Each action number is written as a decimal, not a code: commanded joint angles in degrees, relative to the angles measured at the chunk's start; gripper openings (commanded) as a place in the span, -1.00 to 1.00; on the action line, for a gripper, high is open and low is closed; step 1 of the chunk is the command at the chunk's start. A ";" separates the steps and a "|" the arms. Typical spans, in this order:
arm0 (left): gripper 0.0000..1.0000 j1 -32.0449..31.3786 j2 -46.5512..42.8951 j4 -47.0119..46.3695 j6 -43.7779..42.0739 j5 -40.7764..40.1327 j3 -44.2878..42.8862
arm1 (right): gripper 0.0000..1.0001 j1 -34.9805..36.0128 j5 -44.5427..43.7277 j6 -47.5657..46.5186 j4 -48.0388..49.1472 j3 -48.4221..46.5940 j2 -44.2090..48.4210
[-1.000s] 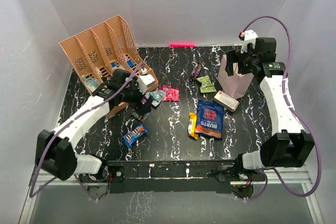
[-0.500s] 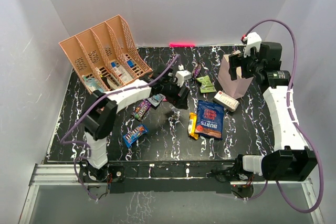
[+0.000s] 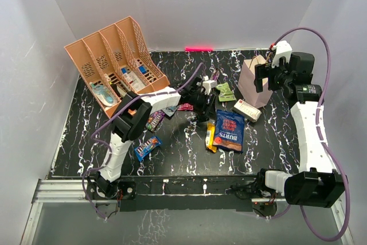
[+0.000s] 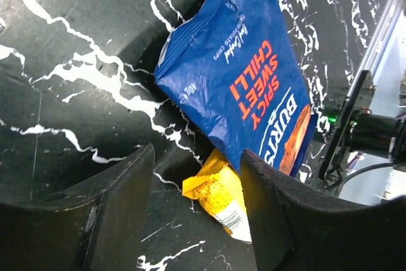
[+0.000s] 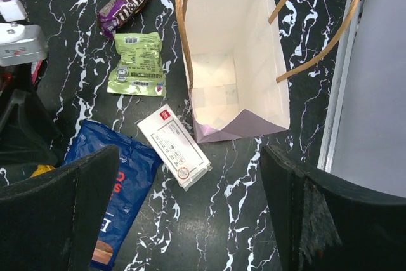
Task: Place the snacks into the paper bag
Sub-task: Pick up the snack from the center of the board.
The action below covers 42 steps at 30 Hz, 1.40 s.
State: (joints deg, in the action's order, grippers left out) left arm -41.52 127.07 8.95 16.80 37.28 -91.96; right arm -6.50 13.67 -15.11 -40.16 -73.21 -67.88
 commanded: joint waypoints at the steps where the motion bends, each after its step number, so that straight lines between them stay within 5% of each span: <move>1: 0.06 -0.47 1.11 -2.24 5.42 6.07 -3.07 | 0.95 -0.60 1.87 -0.10 3.66 0.64 1.73; 17: -0.49 -2.08 5.45 -5.79 10.07 9.68 -3.84 | 0.97 -1.48 4.09 0.35 3.86 1.78 2.29; 24: -1.00 -2.05 6.46 -6.03 11.10 12.10 -5.41 | 0.97 -1.44 4.75 -0.28 3.70 1.67 2.24; 34: -1.00 -1.28 -1.37 1.21 -3.48 14.07 -9.15 | 0.94 -1.42 15.94 -4.09 0.88 1.46 1.41; 42: -1.00 0.12 -16.92 3.14 -25.01 18.39 0.93 | 0.81 -1.28 27.90 -12.58 -5.10 0.43 1.20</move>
State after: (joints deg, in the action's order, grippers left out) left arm -42.04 122.41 10.28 6.61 50.50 -94.78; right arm -7.66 32.97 -21.69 -42.98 -71.35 -67.11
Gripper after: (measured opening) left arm 0.010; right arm 0.930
